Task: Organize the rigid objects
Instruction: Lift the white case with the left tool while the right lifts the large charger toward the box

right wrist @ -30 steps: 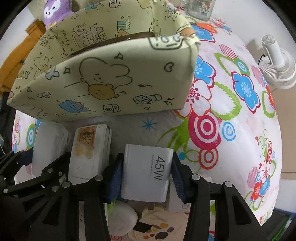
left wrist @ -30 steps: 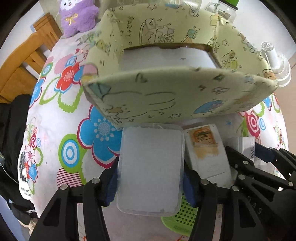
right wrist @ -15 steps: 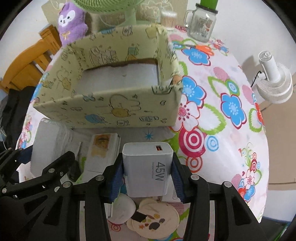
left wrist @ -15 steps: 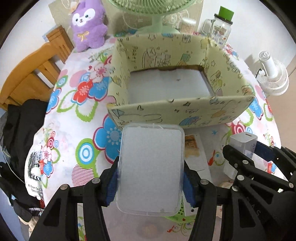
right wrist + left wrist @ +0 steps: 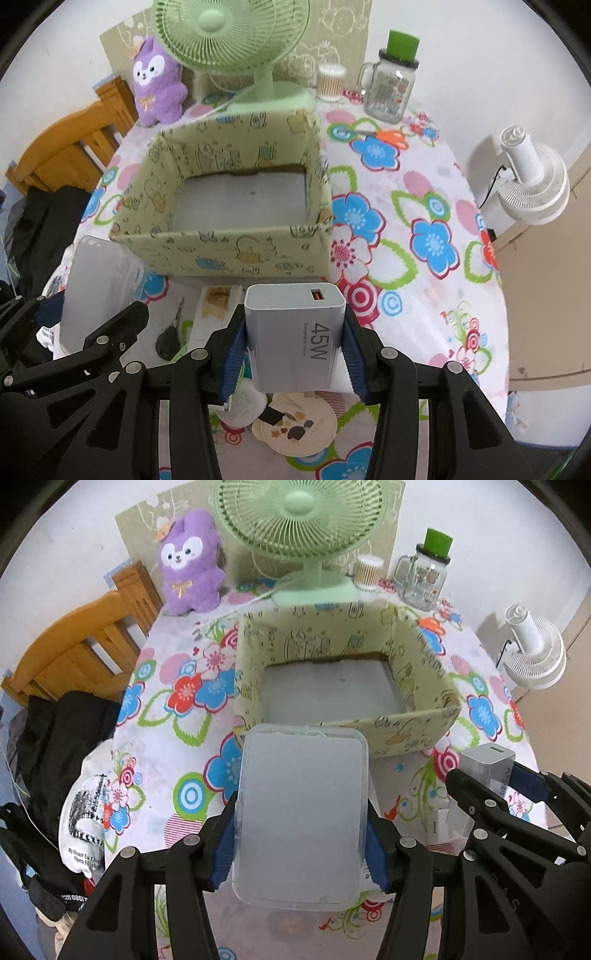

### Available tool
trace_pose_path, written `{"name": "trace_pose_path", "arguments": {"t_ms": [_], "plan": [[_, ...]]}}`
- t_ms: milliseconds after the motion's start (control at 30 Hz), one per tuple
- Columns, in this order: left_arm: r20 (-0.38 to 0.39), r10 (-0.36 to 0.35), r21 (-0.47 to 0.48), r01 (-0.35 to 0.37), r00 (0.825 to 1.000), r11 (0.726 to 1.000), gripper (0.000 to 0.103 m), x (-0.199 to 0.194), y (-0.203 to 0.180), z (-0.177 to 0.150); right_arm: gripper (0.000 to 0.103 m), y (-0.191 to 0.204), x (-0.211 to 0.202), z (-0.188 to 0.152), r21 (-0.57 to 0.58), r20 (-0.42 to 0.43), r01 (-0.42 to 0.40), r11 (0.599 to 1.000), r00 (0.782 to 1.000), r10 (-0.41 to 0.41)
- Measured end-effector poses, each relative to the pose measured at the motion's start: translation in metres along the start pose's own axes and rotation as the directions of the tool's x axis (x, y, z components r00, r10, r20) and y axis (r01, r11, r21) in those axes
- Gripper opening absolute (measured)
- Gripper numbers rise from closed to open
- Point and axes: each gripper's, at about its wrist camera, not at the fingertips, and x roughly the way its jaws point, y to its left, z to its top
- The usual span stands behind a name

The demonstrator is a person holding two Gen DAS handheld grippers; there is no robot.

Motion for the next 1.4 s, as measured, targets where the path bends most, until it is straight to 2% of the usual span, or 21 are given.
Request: {"name": "trace_pose_path", "arguments": {"t_ms": [800,1067,1400], "plan": [[0.117,0.005,-0.013,-0.004,0.993,1.0,0.06,-0.052,0.003,0.02,0.05,-0.002,-0.056,0.02,0.007,0.12,-0.02,1.0,0.993,0.019],[0.122,0.002,-0.02,0.0,0.992,1.0,0.06,-0.052,0.003,0.031,0.05,-0.006,-0.056,0.032,0.006,0.118,-0.032,0.999,0.993,0.031],[0.113,-0.002,-0.051,0.008,0.994,0.999,0.06,-0.034,0.007,0.053,0.05,-0.006,-0.039,0.057,-0.01,0.099,-0.027,1.0,0.995,0.028]]}}
